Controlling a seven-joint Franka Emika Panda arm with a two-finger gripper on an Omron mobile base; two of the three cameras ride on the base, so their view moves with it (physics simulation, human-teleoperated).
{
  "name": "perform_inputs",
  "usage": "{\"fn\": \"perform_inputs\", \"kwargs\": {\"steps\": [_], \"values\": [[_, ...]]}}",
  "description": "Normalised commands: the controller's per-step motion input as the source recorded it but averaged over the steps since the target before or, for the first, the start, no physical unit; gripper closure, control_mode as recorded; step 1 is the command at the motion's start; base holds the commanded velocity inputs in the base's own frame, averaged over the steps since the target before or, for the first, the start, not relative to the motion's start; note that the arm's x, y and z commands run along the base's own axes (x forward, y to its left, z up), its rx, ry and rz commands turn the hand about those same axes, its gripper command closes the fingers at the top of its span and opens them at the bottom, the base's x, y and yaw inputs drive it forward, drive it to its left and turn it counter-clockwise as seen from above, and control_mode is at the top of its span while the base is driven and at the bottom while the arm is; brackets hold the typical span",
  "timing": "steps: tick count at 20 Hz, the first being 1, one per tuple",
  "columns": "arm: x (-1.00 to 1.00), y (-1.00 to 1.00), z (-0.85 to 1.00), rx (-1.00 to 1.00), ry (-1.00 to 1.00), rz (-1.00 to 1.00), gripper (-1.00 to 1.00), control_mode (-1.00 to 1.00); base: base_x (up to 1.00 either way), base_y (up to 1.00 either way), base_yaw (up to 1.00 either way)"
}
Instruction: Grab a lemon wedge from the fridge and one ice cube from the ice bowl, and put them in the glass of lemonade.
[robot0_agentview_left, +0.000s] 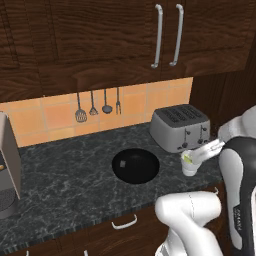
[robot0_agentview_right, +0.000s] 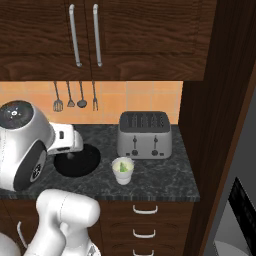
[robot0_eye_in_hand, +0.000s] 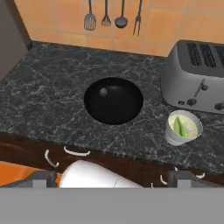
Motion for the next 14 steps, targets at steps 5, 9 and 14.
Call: {"fn": "perform_inputs", "kwargs": {"steps": [5, 9, 14], "values": [[-0.22, 0.01, 0.93, 0.17, -0.16, 0.00, -1.00, -1.00, 0.00, 0.00, 0.00], [-0.03, 0.33, 0.70, 0.01, 0.00, 0.00, -1.00, -1.00, 0.00, 0.00, 0.00], [-0.01, 0.24, -0.13, -0.03, -0.01, -0.01, -1.00, -1.00, 0.00, 0.00, 0.00]]}}
